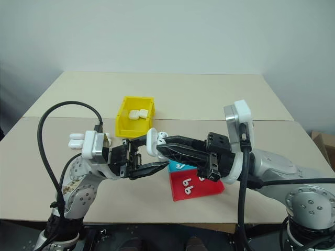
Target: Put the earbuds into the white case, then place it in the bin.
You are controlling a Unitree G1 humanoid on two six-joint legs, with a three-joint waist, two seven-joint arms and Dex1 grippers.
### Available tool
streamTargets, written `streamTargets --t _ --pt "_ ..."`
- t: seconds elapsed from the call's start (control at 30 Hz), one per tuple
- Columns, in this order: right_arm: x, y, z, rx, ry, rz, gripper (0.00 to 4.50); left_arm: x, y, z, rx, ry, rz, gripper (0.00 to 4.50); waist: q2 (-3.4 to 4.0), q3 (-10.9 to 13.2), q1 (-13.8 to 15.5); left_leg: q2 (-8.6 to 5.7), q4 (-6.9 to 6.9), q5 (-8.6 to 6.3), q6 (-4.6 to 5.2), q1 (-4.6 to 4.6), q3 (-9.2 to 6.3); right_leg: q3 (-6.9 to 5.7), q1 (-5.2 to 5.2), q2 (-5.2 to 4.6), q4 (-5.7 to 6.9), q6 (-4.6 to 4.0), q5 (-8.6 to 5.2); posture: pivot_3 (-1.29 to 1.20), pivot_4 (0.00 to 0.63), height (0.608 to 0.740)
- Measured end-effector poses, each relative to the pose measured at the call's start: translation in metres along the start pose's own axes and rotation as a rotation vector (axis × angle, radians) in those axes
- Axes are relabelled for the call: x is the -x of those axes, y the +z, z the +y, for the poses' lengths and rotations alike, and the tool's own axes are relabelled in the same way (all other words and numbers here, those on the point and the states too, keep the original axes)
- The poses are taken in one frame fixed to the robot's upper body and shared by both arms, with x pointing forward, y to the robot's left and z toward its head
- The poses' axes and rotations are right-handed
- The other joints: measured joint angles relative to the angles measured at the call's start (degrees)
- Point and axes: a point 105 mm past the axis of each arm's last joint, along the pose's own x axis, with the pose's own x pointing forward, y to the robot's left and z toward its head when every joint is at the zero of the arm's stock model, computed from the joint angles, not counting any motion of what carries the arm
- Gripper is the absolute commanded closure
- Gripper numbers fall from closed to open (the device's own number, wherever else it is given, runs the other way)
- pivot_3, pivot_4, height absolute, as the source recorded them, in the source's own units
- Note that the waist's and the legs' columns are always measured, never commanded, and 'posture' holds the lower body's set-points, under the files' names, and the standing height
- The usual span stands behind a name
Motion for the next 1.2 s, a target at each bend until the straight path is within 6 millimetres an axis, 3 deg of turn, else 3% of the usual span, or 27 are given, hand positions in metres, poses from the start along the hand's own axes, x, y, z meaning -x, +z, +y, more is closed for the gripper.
streamTargets --t 0.47,0.63,1.03,1.2 --pt "0.000 -0.002 -0.004 0.031 -0.020 -0.002 3.85 0.001 0.000 0.000 -0.019 0.000 0.000 1.77 0.00 0.0 0.1 0.00 0.00 0.00 0.00 0.00 0.00 0.00 0.00 0.00 -0.01 0.00 0.00 0.00 0.150 0.740" --pt "0.000 -0.004 0.000 0.082 -0.013 0.011 2.24 0.001 -0.001 0.000 -0.018 -0.002 0.004 1.77 0.00 0.0 0.2 0.00 0.00 0.00 0.00 0.00 0.00 -0.01 0.00 0.00 -0.01 0.00 0.00 0.00 0.150 0.740" --pt "0.008 -0.005 -0.007 0.143 -0.053 0.057 2.24 0.002 -0.003 0.001 -0.020 -0.005 0.007 1.77 -0.01 0.0 0.2 -0.01 0.01 0.00 0.00 0.00 0.00 -0.01 0.02 -0.01 -0.02 0.00 0.00 0.00 0.150 0.740" --pt "0.018 0.013 -0.016 0.240 -0.075 0.112 2.24 0.005 -0.010 0.006 -0.013 0.017 0.037 1.77 -0.01 0.0 0.2 -0.02 0.02 0.00 0.00 0.03 0.01 0.00 0.03 -0.01 -0.02 0.00 0.01 0.00 0.150 0.740"
